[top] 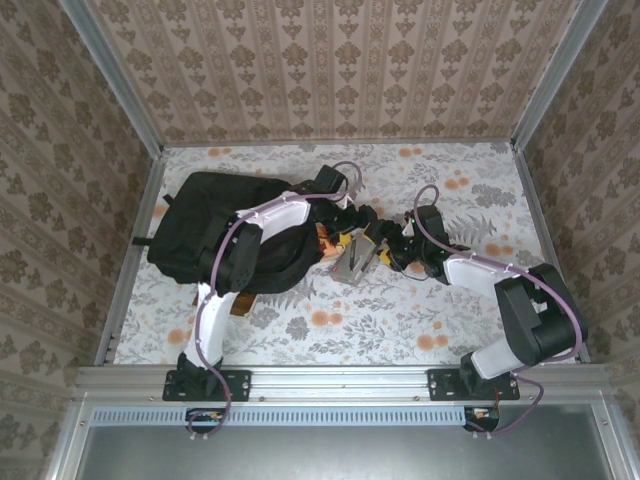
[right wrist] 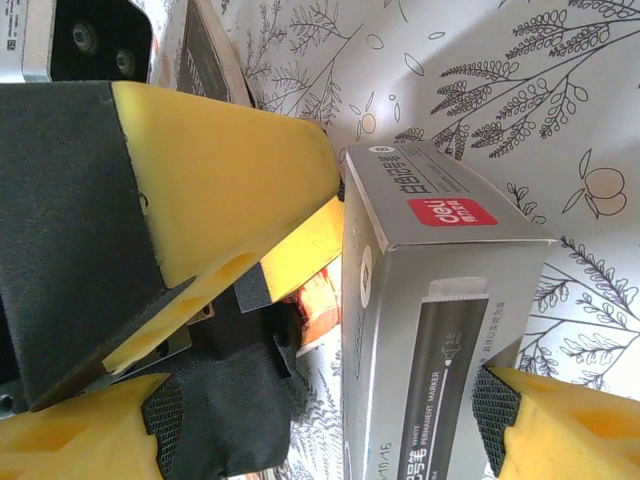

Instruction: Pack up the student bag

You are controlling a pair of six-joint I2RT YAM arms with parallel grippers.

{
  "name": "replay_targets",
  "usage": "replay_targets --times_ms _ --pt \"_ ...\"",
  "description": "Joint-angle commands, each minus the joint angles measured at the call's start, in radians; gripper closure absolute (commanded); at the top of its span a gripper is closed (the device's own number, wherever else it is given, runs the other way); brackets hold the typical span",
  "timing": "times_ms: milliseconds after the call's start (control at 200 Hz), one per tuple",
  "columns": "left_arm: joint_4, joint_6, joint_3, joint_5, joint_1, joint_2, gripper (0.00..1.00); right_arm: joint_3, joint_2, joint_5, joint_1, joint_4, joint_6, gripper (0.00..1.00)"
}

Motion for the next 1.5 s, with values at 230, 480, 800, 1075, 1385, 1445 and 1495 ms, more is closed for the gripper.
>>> replay_targets --times_ms 230,480,800,1075,1385,1445,1495 --pt "-0.096 0.036 -0.007 0.094 -0.047 -0.001 0.14 0.122 0.006 -0.041 0.067 0.15 0.013 0.21" --pt "-0.105 0.046 -0.007 0.097 -0.04 -0.004 0.14 0.169 0.052 -0.03 0.083 0.148 -0.004 0.21" --pt "-0.088 0.046 -0.046 0.086 -0.022 -0.02 0.19 0.147 0.101 -0.01 0.088 0.155 -0.04 0.21" --pt "-0.225 0.138 -0.034 -0.092 0.004 -0.147 0.15 0.126 -0.094 -0.02 0.081 -0.106 -0.247 0.22" --pt "-0.261 0.139 -0.216 -0.168 -0.028 -0.456 0.12 0.16 -0.202 0.104 0.007 -0.527 -0.543 0.2" --pt "-0.229 0.123 -0.3 -0.162 -0.055 -0.498 0.12 0.174 -0.156 0.117 -0.008 -0.546 -0.538 0.2" --pt "-0.219 0.119 -0.356 -0.169 -0.081 -0.524 0.12 0.187 -0.112 0.113 -0.015 -0.548 -0.538 0.2"
